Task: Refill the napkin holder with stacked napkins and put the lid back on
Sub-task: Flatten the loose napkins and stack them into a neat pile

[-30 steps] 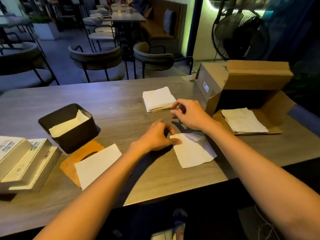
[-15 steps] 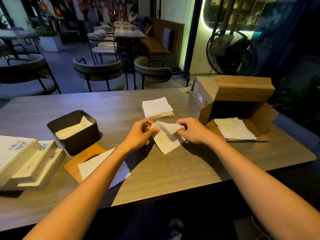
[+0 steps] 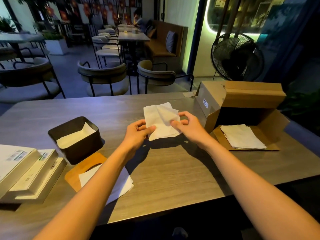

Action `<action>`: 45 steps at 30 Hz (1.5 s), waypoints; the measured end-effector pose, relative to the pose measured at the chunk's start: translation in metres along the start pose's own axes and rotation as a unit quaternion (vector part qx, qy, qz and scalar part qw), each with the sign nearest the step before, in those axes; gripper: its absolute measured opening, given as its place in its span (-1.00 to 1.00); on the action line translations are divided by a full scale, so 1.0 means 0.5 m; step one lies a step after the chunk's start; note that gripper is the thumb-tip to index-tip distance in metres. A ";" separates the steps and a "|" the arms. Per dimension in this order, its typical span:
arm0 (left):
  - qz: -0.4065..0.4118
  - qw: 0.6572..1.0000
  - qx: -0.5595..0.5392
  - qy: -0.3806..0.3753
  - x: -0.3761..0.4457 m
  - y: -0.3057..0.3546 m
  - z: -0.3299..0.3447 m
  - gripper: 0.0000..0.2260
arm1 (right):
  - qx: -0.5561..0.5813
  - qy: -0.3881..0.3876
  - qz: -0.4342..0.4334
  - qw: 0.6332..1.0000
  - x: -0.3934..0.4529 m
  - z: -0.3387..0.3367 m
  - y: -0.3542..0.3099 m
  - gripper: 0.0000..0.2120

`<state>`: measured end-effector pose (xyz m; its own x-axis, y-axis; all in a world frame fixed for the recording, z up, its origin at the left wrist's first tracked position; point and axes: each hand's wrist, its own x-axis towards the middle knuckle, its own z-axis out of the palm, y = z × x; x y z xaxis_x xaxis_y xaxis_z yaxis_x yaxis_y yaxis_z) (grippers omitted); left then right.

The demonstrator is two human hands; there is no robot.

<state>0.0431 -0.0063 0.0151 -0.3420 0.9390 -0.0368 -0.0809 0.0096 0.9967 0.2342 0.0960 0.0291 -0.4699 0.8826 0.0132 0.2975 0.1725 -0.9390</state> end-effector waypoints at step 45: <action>0.130 0.939 0.275 0.160 0.267 -0.078 -0.001 -0.65 | -0.283 0.223 -0.161 0.919 0.240 0.061 0.119 -0.83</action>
<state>0.0003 0.1185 -0.0289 -0.5546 0.7831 0.2814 0.5099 0.0526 0.8586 0.1702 0.1988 -0.0358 -0.2596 0.8158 0.5168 0.6465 0.5444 -0.5345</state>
